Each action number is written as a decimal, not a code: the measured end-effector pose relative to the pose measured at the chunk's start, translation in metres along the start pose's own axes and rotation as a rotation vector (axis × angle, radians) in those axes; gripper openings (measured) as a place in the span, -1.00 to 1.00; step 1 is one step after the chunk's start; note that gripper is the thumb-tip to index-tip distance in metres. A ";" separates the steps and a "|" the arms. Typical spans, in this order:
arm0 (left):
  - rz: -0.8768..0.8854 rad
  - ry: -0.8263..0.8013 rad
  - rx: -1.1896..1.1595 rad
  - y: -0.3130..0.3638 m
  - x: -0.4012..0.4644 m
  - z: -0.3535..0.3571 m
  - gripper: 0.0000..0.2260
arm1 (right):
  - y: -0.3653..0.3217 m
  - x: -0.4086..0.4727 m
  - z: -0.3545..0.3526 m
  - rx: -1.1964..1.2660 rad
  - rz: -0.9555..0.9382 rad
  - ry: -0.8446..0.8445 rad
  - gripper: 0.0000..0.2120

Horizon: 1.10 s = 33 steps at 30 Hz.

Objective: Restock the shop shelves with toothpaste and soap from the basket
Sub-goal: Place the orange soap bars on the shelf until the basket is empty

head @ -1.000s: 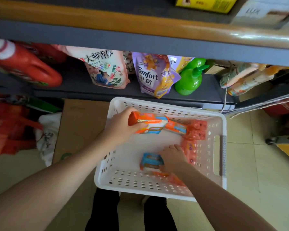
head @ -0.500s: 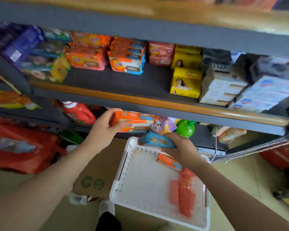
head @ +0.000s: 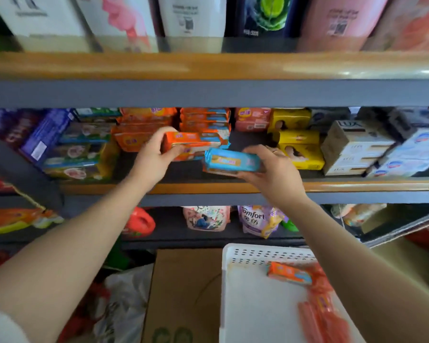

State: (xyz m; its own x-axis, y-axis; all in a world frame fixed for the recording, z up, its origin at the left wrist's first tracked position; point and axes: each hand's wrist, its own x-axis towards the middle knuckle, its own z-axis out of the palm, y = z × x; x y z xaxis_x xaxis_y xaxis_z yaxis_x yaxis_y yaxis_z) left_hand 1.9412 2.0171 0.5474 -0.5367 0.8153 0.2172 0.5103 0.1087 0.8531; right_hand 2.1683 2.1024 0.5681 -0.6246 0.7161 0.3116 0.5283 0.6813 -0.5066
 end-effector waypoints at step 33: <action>-0.382 -0.077 -0.559 0.042 -0.093 0.024 -0.77 | -0.040 -0.019 0.039 1.567 0.608 -0.285 -0.61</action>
State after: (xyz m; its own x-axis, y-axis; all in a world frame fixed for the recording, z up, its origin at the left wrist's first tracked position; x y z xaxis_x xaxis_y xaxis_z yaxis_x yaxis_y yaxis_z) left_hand 2.0286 1.9598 0.5517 -0.5504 0.8186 -0.1644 -0.1400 0.1036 0.9847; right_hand 2.1366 2.0554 0.5505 -0.7287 0.6310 -0.2661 -0.2096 -0.5754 -0.7906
